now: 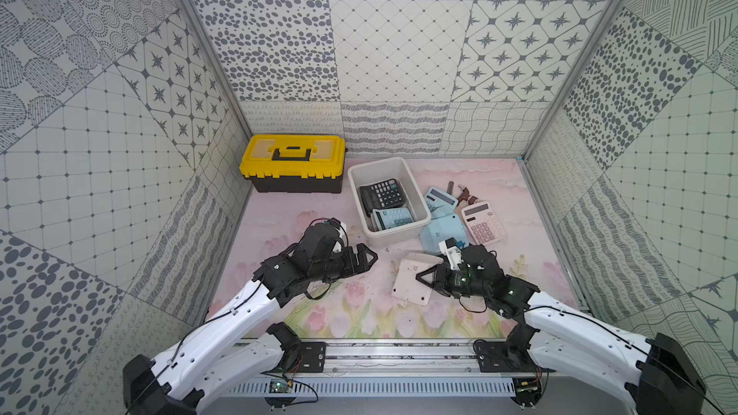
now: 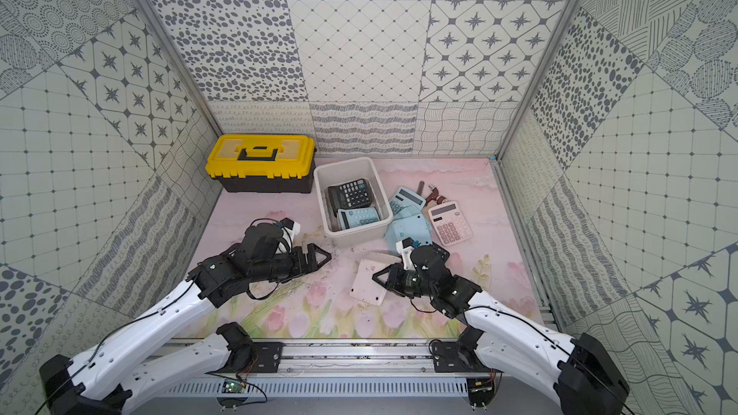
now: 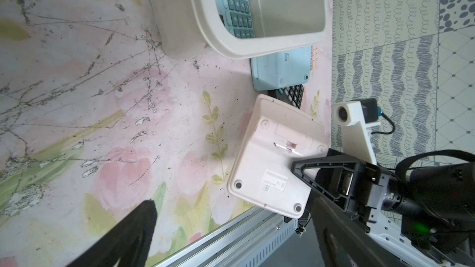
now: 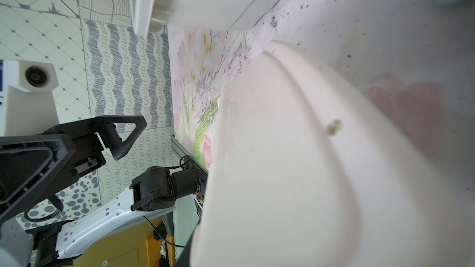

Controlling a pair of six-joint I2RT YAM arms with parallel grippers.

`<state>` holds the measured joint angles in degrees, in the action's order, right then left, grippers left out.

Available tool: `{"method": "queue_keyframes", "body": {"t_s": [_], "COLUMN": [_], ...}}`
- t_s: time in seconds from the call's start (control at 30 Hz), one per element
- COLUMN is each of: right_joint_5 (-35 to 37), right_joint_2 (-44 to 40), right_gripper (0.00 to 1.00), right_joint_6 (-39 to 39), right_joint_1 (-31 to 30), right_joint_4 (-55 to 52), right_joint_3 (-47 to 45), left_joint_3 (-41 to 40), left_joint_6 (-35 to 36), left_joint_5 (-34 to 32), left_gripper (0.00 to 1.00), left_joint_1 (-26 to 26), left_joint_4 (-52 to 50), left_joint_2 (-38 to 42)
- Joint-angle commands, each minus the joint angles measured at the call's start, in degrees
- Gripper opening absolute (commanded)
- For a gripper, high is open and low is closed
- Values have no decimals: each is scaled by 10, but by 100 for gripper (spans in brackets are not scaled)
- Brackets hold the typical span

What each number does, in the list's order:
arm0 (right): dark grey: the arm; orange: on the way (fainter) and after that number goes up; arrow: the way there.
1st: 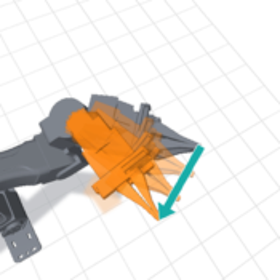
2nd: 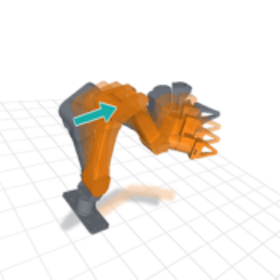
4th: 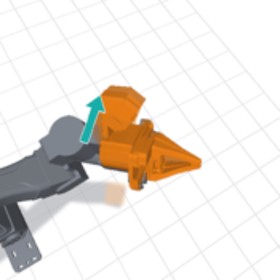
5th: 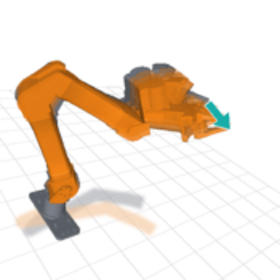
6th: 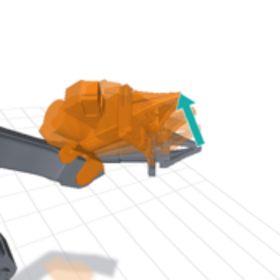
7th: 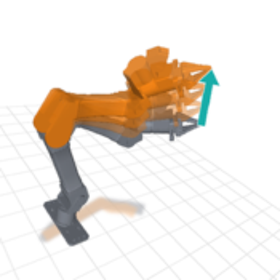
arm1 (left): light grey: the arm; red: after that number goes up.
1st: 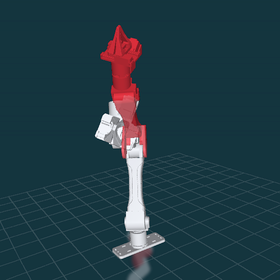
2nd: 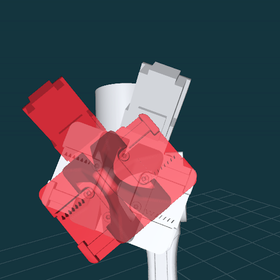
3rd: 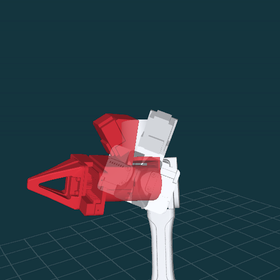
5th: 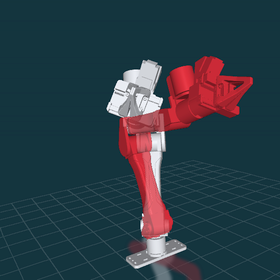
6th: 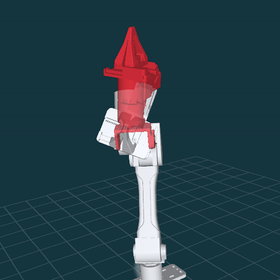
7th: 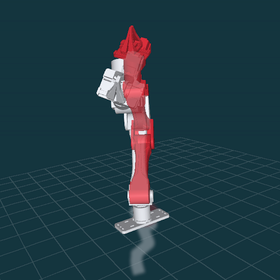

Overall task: Put the calculator in the storage box
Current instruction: Pick up the calculator at the center of the board.

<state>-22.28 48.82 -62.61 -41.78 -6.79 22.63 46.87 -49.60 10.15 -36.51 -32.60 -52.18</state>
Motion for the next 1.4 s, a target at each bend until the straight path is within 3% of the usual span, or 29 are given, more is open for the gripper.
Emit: {"method": "queue_keyframes", "body": {"t_s": [0.0,0.23,0.4,0.67,0.87,1.2,1.37], "right_joint_5": [-39,-124,-222,-340,-342,-341,-340], "right_joint_2": [-41,-43,-2,68,81,90,82], "right_gripper": [15,15,16,11,0,0,0], "right_joint_6": [0,-14,-16,-63,-121,-163,-170], "right_joint_1": [33,108,173,245,263,265,260], "right_joint_4": [-14,-14,-14,-15,-32,-62,-64], "right_joint_3": [-8,27,67,124,139,130,127], "left_joint_3": [28,99,125,166,179,165,141], "left_joint_6": [34,138,217,356,484,647,710], "left_joint_5": [-15,-81,-112,-225,-333,-442,-452], "left_gripper": [100,100,100,100,100,100,100], "left_joint_1": [-21,-94,-141,-258,-334,-372,-382], "left_joint_4": [-8,-33,-20,-21,-9,62,117], "left_joint_2": [-21,-33,-42,-93,-153,-214,-222]}}
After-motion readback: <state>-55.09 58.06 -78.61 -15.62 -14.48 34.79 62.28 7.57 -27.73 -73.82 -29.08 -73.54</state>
